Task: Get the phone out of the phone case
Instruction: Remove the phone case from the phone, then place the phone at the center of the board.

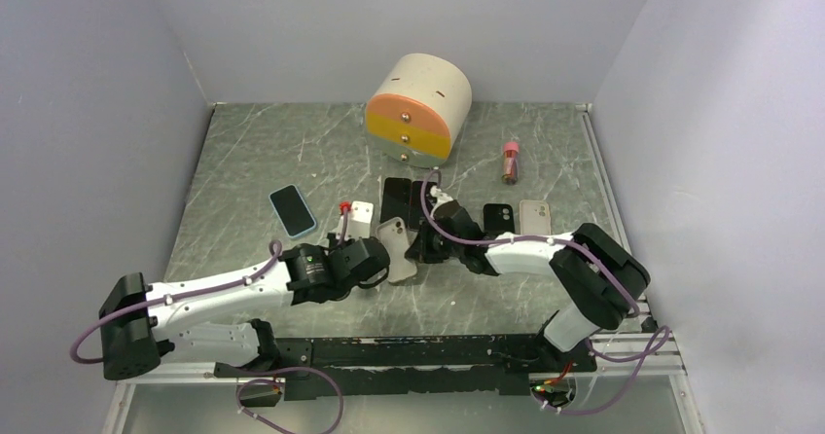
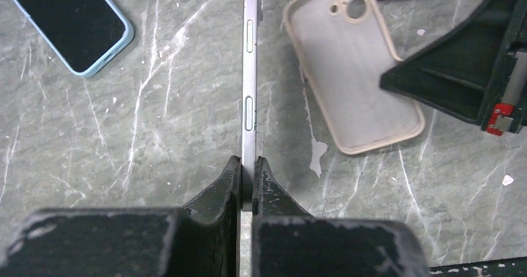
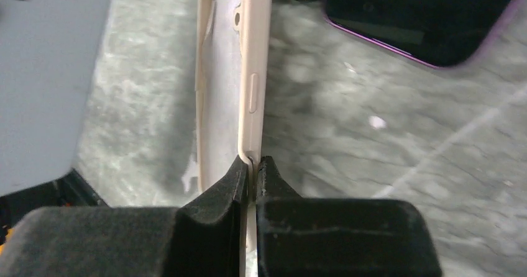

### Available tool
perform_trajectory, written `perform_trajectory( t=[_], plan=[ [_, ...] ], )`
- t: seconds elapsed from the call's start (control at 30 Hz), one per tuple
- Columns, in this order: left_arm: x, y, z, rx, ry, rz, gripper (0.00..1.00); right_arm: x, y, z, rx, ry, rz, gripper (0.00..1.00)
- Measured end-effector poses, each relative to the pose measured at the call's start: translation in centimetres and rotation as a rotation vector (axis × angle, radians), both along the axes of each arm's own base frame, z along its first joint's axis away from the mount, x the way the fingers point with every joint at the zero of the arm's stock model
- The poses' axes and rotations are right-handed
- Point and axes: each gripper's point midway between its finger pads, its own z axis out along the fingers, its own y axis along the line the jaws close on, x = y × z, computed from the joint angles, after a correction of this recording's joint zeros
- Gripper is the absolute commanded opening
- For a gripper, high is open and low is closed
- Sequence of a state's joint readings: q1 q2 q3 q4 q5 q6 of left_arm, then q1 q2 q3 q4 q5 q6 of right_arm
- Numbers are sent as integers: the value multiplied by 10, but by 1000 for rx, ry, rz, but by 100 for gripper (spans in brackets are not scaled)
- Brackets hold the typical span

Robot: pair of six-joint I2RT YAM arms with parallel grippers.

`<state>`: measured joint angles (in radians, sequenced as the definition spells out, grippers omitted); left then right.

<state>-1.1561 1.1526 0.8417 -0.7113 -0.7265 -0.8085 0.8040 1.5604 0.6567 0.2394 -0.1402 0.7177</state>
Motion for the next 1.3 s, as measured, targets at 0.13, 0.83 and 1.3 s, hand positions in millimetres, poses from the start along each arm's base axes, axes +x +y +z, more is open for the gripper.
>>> perform_trajectory(
  t=[0.13,0.83,1.3],
  plan=[
    [-2,6,0,-6,2,10,3,-2,-15,-14,-16,44,-24,0],
    [21,21,-7,55,-8,39,3,15,-85,57,85,-101,-163,0],
    [36,19,-14,92,-20,-1,3,27,-176,10,-31,88,-350,0]
  ],
)
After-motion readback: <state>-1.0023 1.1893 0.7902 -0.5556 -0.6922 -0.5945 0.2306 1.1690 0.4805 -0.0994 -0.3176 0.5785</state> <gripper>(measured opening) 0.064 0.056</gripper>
